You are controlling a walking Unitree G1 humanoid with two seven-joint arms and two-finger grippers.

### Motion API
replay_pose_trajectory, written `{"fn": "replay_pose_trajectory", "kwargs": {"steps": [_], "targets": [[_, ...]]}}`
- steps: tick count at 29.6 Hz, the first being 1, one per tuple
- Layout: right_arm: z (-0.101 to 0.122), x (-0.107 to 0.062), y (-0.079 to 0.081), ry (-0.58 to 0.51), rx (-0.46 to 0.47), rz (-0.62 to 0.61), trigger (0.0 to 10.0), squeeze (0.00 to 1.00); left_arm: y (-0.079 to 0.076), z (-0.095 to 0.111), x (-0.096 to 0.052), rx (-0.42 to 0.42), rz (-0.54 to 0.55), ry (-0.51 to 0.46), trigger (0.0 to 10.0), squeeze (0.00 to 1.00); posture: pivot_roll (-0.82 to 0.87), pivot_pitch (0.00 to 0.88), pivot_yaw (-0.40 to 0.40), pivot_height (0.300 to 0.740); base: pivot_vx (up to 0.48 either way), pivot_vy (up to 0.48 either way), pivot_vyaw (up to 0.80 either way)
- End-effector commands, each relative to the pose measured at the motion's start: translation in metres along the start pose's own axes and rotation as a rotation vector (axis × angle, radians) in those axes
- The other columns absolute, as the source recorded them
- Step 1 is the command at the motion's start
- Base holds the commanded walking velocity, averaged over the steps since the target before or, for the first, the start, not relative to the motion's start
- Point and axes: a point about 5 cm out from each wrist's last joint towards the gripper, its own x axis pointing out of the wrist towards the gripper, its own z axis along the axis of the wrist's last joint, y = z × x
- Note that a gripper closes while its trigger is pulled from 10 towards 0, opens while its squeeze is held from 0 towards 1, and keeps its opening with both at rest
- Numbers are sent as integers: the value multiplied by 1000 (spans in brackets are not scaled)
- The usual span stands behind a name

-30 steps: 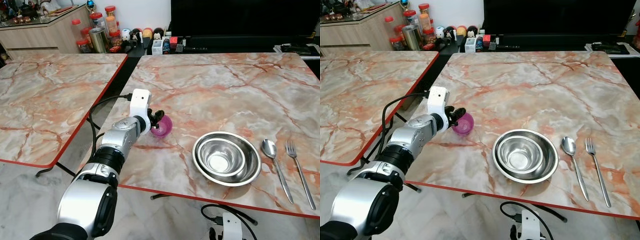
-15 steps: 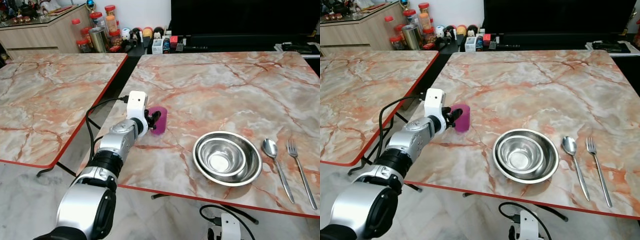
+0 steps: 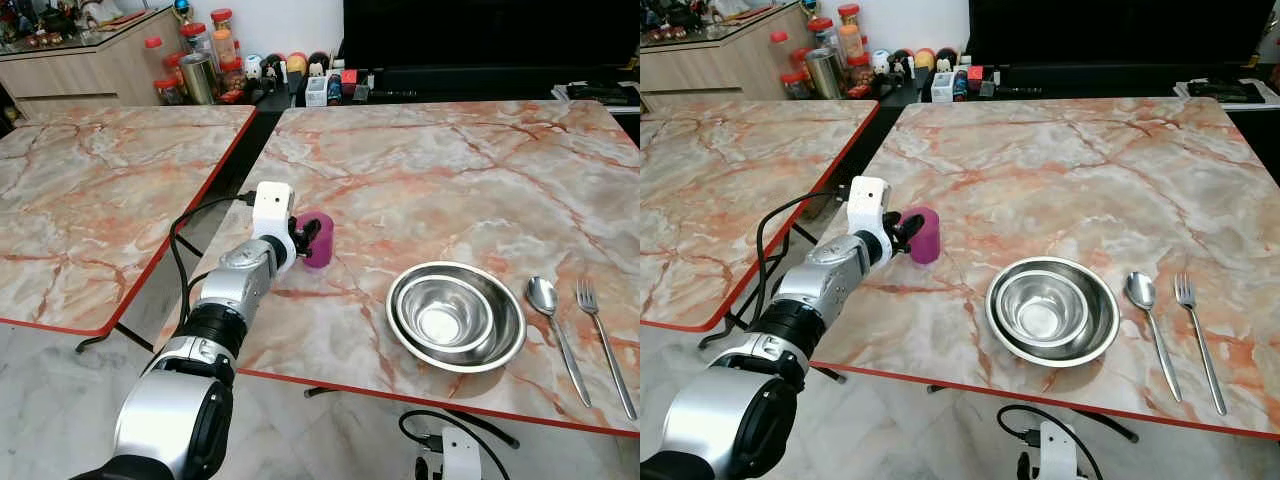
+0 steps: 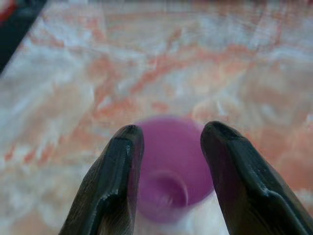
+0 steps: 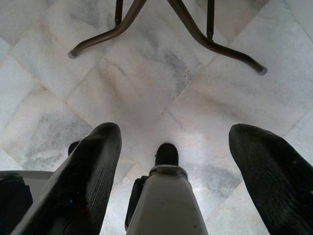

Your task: Setting the table

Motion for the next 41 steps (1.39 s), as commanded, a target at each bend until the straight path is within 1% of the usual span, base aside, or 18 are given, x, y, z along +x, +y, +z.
{"fn": "replay_pose_trajectory", "kwargs": {"steps": [1, 2, 3, 4, 7, 8, 9, 10, 11, 17, 18, 19, 20, 21, 25, 28, 32, 41], "targets": [[2, 0, 3, -9, 7, 6, 10000, 0, 8, 20, -5, -29, 22, -146, 10000, 0, 17, 0, 119, 740, 0, 0, 0], [3, 0, 3, -11, 7, 6, 10000, 0, 8, 21, -6, -32, 23, -163, 10000, 0, 17, 0, 118, 740, 0, 0, 0], [4, 1, 3, -15, 8, 5, 10000, 0, 11, 24, -10, -37, 38, -209, 10000, 0, 16, 0, 116, 740, 0, 0, 0], [4, 1, 3, -15, 8, 5, 10000, 0, 11, 24, -10, -37, 38, -209, 10000, 0, 16, 0, 116, 740, 0, 0, 0], [6, 1, 2, -23, 11, 3, 10000, 0, 15, 27, -16, -31, 62, -269, 10000, 0, 14, 0, 113, 740, 0, 0, 0], [8, 1, 1, -27, 11, 3, 10000, 0, 17, 27, -19, -17, 79, -290, 10000, 0, 14, 0, 106, 740, 0, 0, 0], [11, 2, 0, -35, 11, 2, 10000, 0, 22, 28, -25, 0, 113, -333, 10000, 0, 16, 0, 100, 740, 0, 0, 0], [11, 2, 0, -35, 11, 2, 10000, 0, 22, 28, -25, 0, 113, -333, 10000, 0, 16, 0, 100, 740, 0, 0, 0], [14, 3, -1, -42, 9, 1, 10000, 0, 28, 27, -32, 3, 154, -375, 10000, 0, 16, 0, 93, 740, 0, 0, 0], [22, 4, -5, -61, 2, -5, 10000, 0, 50, 14, -53, 94, 290, -410, 10000, 0, 10, 0, 78, 740, 0, 0, 0], [22, 4, -5, -61, 2, -5, 10000, 0, 50, 14, -53, 94, 290, -410, 10000, 0, 10, 0, 78, 740, 0, 0, 0], [23, 4, -6, -66, 2, -7, 10000, 0, 54, 13, -58, 117, 319, -419, 10000, 0, 7, 0, 74, 740, 0, 0, 0], [27, 5, -8, -75, 1, -9, 10000, 0, 62, 13, -67, 159, 378, -443, 10000, 0, 10, 0, 61, 740, 0, 0, 0], [27, 5, -9, -76, -2, -11, 10000, 0, 65, 14, -69, 173, 398, -446, 10000, 0, 10, 0, 59, 740, 0, 0, 0], [28, 5, -11, -77, -13, -11, 10000, 0, 70, 12, -71, 156, 433, -437, 10000, 0, 10, 0, 53, 740, 0, 142, 0], [28, 5, -12, -76, -15, -12, 10000, 0, 69, 9, -70, 157, 433, -428, 10000, 0, 5, 0, 52, 740, 0, 385, 0], [27, 5, -13, -75, -12, -16, 10000, 0, 65, 5, -68, 160, 421, -418, 10000, 0, -2, 0, 55, 740, 0, 408, 0], [27, 5, -13, -72, -14, -17, 10000, 0, 64, 6, -69, 165, 428, -426, 10000, 0, 1, 0, 55, 740, 0, 406, 0]]}}
